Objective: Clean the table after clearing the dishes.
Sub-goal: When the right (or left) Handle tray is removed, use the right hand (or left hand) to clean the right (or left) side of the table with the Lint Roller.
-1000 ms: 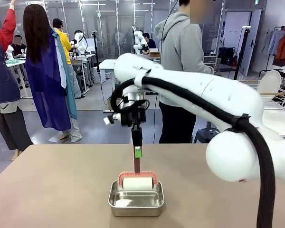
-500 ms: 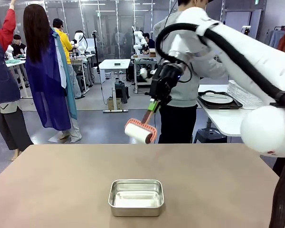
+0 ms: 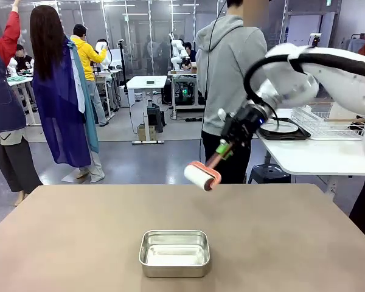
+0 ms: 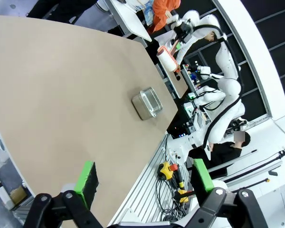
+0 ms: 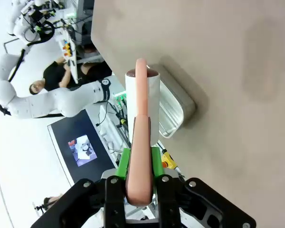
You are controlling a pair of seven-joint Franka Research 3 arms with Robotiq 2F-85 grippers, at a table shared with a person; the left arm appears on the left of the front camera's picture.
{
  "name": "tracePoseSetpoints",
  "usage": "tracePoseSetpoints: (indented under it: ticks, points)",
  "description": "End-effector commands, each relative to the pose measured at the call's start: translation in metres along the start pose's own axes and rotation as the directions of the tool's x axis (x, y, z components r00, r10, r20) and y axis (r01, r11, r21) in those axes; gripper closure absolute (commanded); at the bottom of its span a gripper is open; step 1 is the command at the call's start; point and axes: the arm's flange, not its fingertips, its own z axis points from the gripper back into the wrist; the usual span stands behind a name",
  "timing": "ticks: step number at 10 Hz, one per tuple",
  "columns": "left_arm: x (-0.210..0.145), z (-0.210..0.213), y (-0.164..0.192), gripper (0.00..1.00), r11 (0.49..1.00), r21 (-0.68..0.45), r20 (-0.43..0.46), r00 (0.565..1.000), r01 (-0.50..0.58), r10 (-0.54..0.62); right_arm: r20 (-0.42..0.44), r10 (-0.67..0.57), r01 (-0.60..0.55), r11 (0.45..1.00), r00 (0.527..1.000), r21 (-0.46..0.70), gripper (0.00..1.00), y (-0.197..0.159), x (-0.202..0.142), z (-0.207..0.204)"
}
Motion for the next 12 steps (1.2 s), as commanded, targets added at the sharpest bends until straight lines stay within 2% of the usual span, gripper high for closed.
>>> tracePoseSetpoints:
  ticks: [1,3,4,5,11,12]
  points:
    - [-0.005,-0.001,-0.006,0.00,1.000,0.002,0.005,1.000,-0.005,0.005,0.081,0.092,-0.100,0.989,0.992,0.104,0.89,-0.110,-0.241,-0.156]
    - [-0.005,-0.001,-0.006,0.00,1.000,0.002,0.005,1.000,-0.005,0.005,0.245,0.118,-0.175,0.959,0.962,0.222,0.89,-0.146,-0.266,-0.136]
    - [-0.005,-0.001,-0.006,0.00,1.000,0.002,0.005,1.000,-0.005,0.005,0.288,0.080,-0.139,0.972,0.954,0.189,0.89,-0.155,-0.272,-0.130]
    - [-0.005,-0.001,-0.006,0.00,1.000,0.002,0.005,1.000,-0.005,0.005,0.131,0.077,-0.099,0.980,0.988,0.171,0.89,-0.102,-0.094,-0.026]
    - [-0.005,-0.001,-0.006,0.00,1.000,0.002,0.005,1.000,-0.005,0.005,0.131,0.077,-0.099,0.980,0.988,0.171,0.89,-0.102,-0.094,-0.026]
    - [-0.005,-0.001,-0.006,0.00,1.000,0.002,0.005,1.000,-0.005,0.005,0.146,0.095,-0.118,0.980,0.985,0.161,0.79,-0.096,-0.089,-0.029]
